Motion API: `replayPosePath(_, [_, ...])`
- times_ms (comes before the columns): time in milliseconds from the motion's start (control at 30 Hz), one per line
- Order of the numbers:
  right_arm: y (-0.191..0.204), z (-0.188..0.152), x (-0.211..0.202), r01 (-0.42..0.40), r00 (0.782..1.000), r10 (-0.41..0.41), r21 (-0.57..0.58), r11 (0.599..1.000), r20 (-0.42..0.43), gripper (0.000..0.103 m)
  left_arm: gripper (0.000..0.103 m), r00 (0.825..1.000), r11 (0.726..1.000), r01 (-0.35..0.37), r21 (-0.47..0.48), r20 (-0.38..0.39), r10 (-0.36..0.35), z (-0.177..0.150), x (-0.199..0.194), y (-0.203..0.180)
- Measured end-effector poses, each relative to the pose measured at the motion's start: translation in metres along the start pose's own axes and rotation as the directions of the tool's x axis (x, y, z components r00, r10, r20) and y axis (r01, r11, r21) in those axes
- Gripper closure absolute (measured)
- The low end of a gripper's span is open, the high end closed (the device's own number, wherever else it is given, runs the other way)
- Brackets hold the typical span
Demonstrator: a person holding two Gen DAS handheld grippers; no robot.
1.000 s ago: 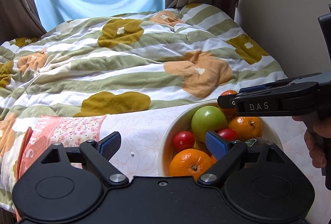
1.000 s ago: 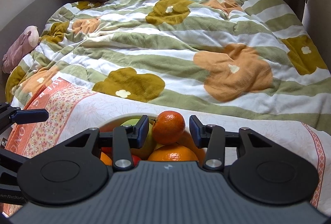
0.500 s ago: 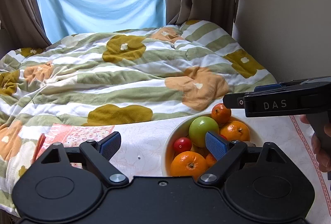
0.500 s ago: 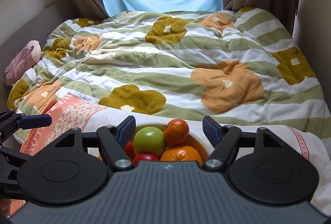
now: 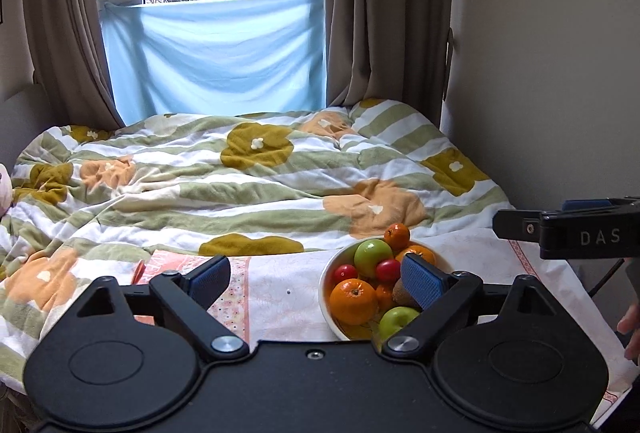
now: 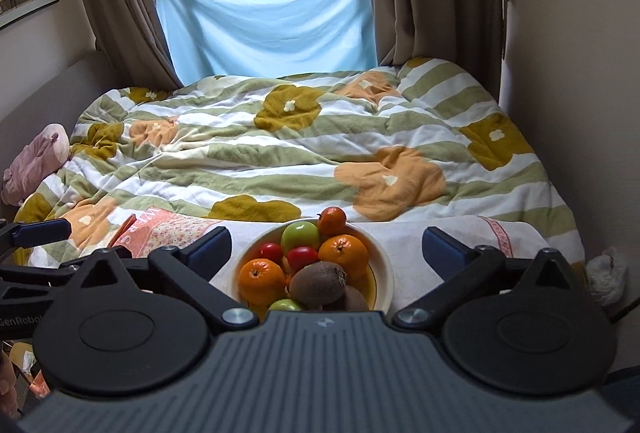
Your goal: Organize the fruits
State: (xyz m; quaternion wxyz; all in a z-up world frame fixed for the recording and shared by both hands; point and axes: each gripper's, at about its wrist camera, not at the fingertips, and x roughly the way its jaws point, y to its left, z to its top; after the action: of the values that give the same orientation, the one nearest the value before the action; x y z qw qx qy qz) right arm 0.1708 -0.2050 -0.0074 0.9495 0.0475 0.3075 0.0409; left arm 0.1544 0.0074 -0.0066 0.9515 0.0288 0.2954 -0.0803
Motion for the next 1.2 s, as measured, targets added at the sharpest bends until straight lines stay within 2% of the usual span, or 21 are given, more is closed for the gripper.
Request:
replayPosePath(133, [0.006,-0.018,-0.038,0.072,0.997,-0.071,-0.024,0.997,0.017,0.000,0.000,0.999,1.000,-0.024,0.010,0.034,0.024,-0.007,-0.030,-0.002])
replayPosePath(367, [0.007,-0.051,-0.083,0.152,0.988,-0.152,-0.042,0.987,-0.002,0.000,0.000,0.999,0.999,-0.029,0.015,0.044,0.028,-0.027,-0.065,-0.001])
replayPosePath(667, [0.010,-0.078,-0.112,0.158,0.987,-0.158,-0.029,0.987,-0.015,0.000,0.000,0.999,0.999,-0.034,0.009,0.039,0.033,-0.053,-0.093,-0.007])
replayPosePath(1200, [0.006,-0.084,-0.126,0.158,0.987,-0.158,-0.014,0.987,0.005,0.000,0.000,0.998,0.999,-0.025,0.025,0.059,0.023,-0.059,-0.111,-0.018])
